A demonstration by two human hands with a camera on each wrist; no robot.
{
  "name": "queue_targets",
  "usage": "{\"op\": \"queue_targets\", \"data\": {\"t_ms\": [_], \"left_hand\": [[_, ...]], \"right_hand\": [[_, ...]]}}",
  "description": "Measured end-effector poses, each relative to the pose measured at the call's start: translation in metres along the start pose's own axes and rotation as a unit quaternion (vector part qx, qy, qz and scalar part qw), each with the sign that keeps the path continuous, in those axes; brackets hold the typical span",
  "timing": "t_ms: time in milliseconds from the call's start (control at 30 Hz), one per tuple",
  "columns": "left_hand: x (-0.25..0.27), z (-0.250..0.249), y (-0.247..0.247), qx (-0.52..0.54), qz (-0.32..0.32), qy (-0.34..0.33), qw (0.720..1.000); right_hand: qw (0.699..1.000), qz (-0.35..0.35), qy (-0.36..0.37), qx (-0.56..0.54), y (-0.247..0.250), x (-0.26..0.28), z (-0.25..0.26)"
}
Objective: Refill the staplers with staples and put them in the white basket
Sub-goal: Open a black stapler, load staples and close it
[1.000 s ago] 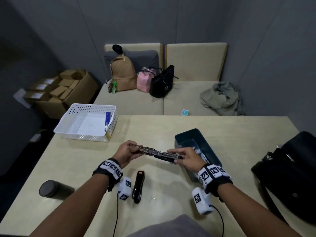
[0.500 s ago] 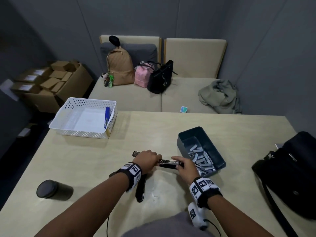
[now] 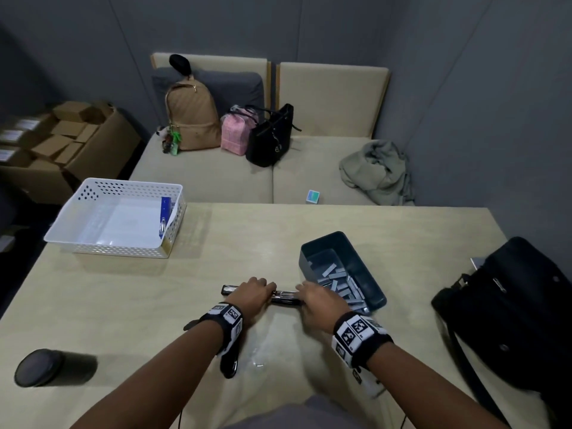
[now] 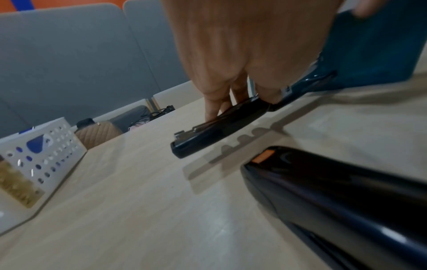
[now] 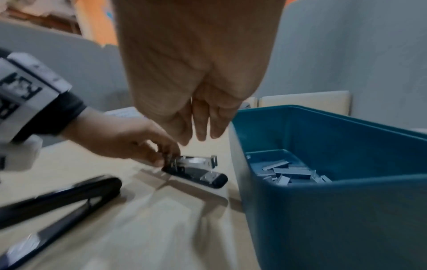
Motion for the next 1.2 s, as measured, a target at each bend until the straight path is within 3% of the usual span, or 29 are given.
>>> {"op": "queue_targets", "data": {"t_ms": [133,267,500,700,867,1000,1200], "left_hand": [[-0.005,0.007,-0.005,-0.030,0.022,0.042,0.998],[-0.007,0.013,-0.014,-0.010,0.013,0.062,0.998],[-0.013,0.018,-0.006,0.032,0.028,0.074,0.996],[-0.019,0.026,0.007,0.039,0.029,0.073,0.996],[-0.022,0.030,0.005,0.065,0.020,0.079,0.995],[-0.020,0.030,0.002,0.099,0.008,0.097,0.990],[-0.010,0.018,-0.008,0.107,-0.003,0.106,0.989]], "right_hand": [[0.984,-0.107,-0.077,-0.120,0.047,-0.013,-0.036],[0.980,-0.042,-0.158,-0.118,0.051,-0.032,-0.094],[0.987,0.134,-0.088,0.008,0.003,-0.069,-0.114],[0.976,0.118,-0.064,0.170,0.003,-0.099,-0.112],[0.967,0.129,-0.055,0.214,-0.001,-0.104,-0.112],[0.973,0.122,-0.069,0.182,0.002,-0.096,-0.115],[0.991,0.053,-0.118,-0.040,0.020,-0.078,-0.111]]}}
Point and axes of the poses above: each hand's wrist, its own x-axis away from the middle knuckle, its own y-axis out of the back of the hand, z = x × y, the point moved 6 cm from there along -x, towards the middle knuckle, and after that the axes turned 3 degrees about z, right-handed, at the moved point
